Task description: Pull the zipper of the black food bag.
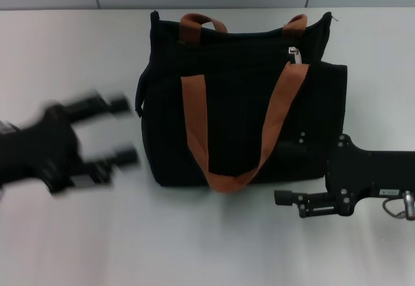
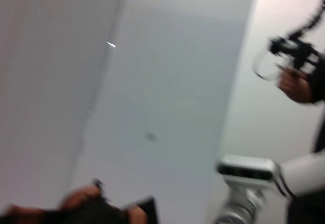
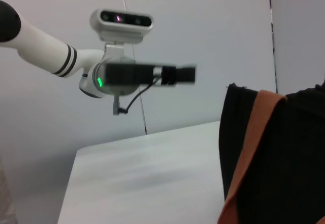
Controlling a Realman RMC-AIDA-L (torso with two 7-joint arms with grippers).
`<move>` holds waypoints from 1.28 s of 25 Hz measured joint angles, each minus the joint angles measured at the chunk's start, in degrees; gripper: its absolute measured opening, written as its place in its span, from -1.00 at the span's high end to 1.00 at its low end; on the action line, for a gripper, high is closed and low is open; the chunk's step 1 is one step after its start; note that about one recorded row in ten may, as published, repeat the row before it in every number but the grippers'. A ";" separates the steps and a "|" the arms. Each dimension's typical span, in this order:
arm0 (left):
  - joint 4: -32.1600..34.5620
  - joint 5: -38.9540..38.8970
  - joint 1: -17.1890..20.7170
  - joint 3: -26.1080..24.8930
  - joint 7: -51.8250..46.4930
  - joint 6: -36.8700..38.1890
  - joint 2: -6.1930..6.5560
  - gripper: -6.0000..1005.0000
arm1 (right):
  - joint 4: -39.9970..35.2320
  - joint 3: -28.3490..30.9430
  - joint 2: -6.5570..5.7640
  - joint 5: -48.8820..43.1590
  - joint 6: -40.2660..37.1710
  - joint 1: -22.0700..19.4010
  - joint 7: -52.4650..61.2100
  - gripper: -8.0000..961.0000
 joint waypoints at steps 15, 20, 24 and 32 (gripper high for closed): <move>-3.75 11.94 0.46 2.85 10.90 -7.18 -4.22 -0.65 | 9.15 0.18 0.09 -0.02 3.34 -1.22 -12.94 -0.74; -3.87 12.01 0.92 2.92 10.93 -8.22 -4.30 -0.65 | 9.63 0.00 0.09 0.10 3.47 -1.29 -13.31 -0.74; -3.92 12.04 1.23 2.94 11.09 -8.57 -4.31 -0.65 | 9.65 0.04 0.09 0.07 3.47 -1.29 -13.33 -0.74; -5.00 12.10 2.20 2.98 13.02 -9.08 -4.31 -0.65 | 9.70 0.00 0.09 -0.01 3.47 -1.29 -13.38 -0.74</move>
